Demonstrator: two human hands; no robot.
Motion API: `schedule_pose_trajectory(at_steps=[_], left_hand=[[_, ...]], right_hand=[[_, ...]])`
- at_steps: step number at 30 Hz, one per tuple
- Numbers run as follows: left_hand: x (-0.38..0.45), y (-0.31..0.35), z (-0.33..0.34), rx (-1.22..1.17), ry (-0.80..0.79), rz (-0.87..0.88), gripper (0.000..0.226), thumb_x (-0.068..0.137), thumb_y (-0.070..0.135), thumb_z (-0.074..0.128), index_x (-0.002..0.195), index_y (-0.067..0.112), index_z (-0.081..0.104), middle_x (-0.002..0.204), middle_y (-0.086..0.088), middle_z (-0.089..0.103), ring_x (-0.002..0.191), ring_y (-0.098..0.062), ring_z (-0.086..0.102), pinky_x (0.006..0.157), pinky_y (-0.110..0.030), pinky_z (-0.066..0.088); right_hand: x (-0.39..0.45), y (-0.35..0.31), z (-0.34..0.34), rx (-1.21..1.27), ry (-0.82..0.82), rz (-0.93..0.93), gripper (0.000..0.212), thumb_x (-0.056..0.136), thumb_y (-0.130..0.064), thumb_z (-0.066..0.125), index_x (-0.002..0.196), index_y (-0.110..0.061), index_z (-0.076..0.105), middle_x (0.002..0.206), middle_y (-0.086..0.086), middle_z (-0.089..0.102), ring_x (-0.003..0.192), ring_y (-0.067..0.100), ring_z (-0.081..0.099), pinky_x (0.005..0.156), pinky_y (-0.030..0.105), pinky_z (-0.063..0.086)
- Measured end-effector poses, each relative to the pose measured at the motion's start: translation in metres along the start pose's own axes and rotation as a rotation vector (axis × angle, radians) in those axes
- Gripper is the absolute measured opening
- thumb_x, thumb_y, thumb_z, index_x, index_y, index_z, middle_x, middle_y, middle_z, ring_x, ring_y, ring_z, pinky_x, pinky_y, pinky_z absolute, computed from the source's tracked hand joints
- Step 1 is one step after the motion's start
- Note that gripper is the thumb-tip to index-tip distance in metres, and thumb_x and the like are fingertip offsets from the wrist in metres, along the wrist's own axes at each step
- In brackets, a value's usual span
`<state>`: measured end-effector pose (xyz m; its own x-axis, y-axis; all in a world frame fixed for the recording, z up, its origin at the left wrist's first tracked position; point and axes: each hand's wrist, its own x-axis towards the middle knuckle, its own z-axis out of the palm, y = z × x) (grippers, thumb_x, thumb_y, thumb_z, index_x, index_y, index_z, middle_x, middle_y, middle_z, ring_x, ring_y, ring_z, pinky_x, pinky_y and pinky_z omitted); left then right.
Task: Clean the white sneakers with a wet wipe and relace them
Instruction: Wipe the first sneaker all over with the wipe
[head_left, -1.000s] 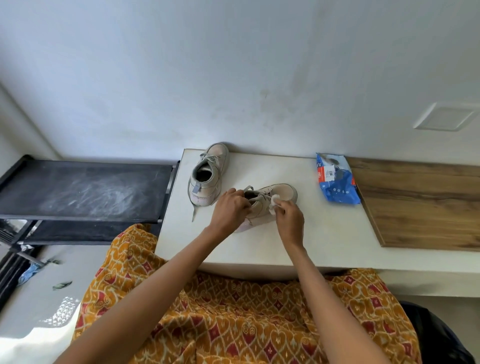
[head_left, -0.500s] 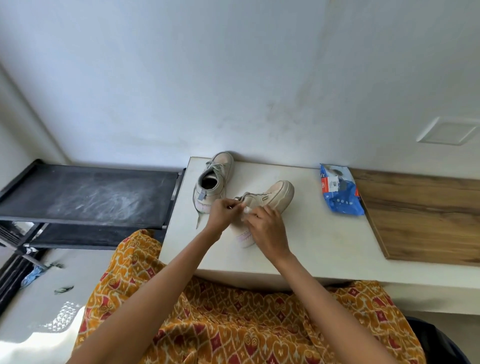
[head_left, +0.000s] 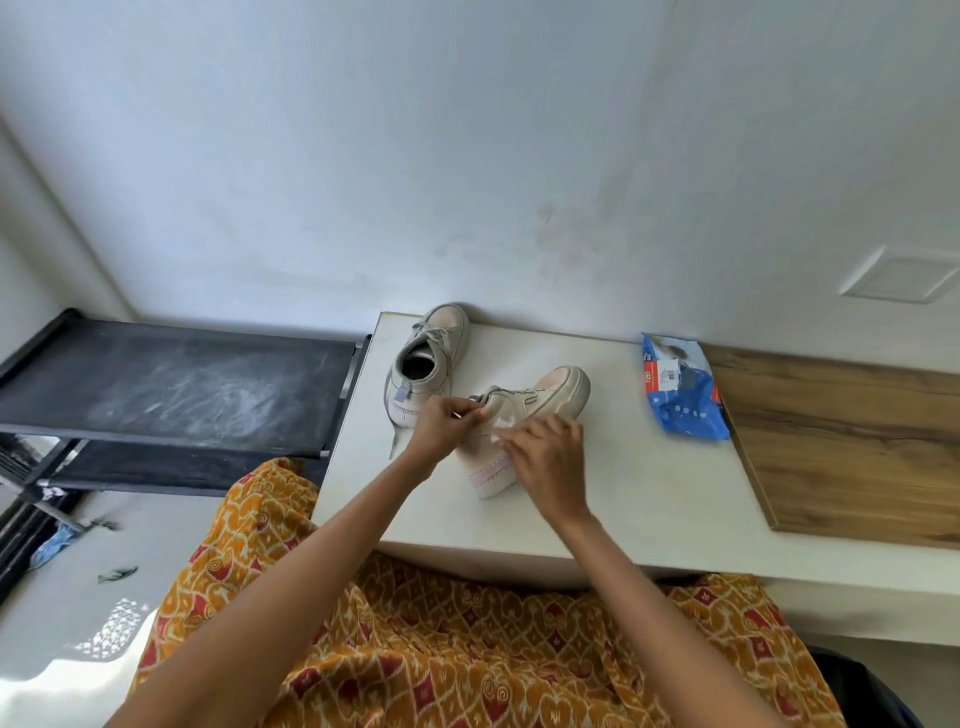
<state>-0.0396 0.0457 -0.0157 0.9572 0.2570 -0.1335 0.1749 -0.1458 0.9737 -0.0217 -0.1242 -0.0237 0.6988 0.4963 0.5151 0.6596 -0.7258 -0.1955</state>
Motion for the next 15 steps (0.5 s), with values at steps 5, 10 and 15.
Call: schedule_pose_trajectory(at_steps=[5,10,15], left_hand=[[0.002,0.0,-0.001,0.028,0.028,-0.019,0.029,0.084,0.031,0.069,0.083,0.002,0.073,0.071,0.003,0.056,0.068,-0.012,0.044,0.059,-0.026,0.031],[-0.002,0.005,0.0,0.164,0.136,0.034,0.024,0.087,0.03,0.066,0.091,0.009,0.075,0.077,0.003,0.065,0.069,-0.009,0.051,0.06,-0.023,0.037],[-0.005,0.005,0.008,0.373,0.212,0.123,0.023,0.088,0.03,0.063,0.098,0.012,0.074,0.095,-0.007,0.064,0.085,-0.022,0.058,0.069,-0.027,0.038]], right_hand=[[0.019,0.041,-0.009,-0.085,0.043,0.296,0.013,0.081,-0.028,0.067,0.089,-0.021,0.074,0.086,-0.001,0.067,0.083,0.023,0.054,0.075,0.035,0.032],[0.035,0.049,-0.024,0.044,0.138,0.575,0.013,0.078,-0.027,0.073,0.086,-0.017,0.074,0.091,0.003,0.063,0.09,0.023,0.05,0.077,0.032,0.03],[0.026,0.047,-0.014,-0.043,0.054,0.431,0.014,0.081,-0.032,0.069,0.083,-0.018,0.07,0.087,0.0,0.068,0.085,0.022,0.053,0.075,0.033,0.031]])
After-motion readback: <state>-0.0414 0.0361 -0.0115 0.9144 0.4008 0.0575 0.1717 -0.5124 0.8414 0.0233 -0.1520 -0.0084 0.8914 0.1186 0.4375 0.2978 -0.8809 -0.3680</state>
